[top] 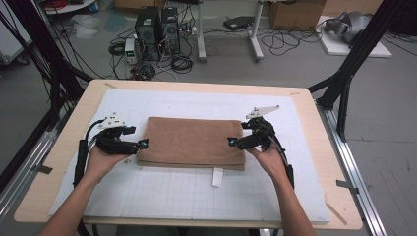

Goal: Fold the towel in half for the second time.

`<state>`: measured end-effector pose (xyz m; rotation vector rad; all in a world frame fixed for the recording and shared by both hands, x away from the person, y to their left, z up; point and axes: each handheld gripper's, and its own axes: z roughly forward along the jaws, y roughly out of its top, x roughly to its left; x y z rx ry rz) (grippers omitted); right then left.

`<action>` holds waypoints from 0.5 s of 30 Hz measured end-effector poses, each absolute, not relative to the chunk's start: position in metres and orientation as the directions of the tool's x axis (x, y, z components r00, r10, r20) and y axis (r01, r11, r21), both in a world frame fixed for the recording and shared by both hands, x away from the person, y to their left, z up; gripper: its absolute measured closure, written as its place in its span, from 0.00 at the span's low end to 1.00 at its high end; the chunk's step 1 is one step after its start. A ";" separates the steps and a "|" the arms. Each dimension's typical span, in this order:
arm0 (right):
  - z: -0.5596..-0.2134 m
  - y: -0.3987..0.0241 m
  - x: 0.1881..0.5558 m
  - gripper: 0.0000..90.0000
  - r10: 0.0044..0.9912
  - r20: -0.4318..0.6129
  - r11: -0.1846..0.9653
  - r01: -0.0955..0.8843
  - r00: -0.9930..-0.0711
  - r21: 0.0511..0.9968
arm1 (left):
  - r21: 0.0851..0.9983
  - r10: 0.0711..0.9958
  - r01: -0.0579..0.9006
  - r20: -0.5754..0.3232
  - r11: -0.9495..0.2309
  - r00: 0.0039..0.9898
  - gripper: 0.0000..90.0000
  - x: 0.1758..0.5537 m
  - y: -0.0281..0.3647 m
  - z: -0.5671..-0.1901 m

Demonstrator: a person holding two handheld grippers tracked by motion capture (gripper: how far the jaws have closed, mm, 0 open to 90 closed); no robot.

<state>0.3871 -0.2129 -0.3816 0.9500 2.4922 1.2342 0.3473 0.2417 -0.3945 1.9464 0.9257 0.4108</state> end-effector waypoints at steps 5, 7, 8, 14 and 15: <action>-0.381 -0.220 0.376 0.14 0.620 0.099 0.440 0.449 -0.779 0.778 | 0.838 0.746 0.447 -0.075 -0.312 0.661 0.25 0.341 0.247 -0.397; -0.381 -0.224 0.373 0.14 0.621 0.098 0.437 0.448 -0.777 0.780 | 0.839 0.746 0.443 -0.069 -0.316 0.663 0.25 0.338 0.248 -0.396; -0.381 -0.226 0.371 0.14 0.623 0.102 0.432 0.450 -0.775 0.782 | 0.841 0.746 0.444 -0.074 -0.309 0.661 0.25 0.337 0.249 -0.396; -0.383 -0.237 0.362 0.14 0.627 0.106 0.409 0.442 -0.772 0.798 | 0.848 0.744 0.437 -0.078 -0.301 0.663 0.25 0.329 0.252 -0.397; -0.383 -0.238 0.361 0.14 0.632 0.110 0.407 0.449 -0.768 0.796 | 0.849 0.743 0.436 -0.080 -0.299 0.664 0.25 0.327 0.252 -0.397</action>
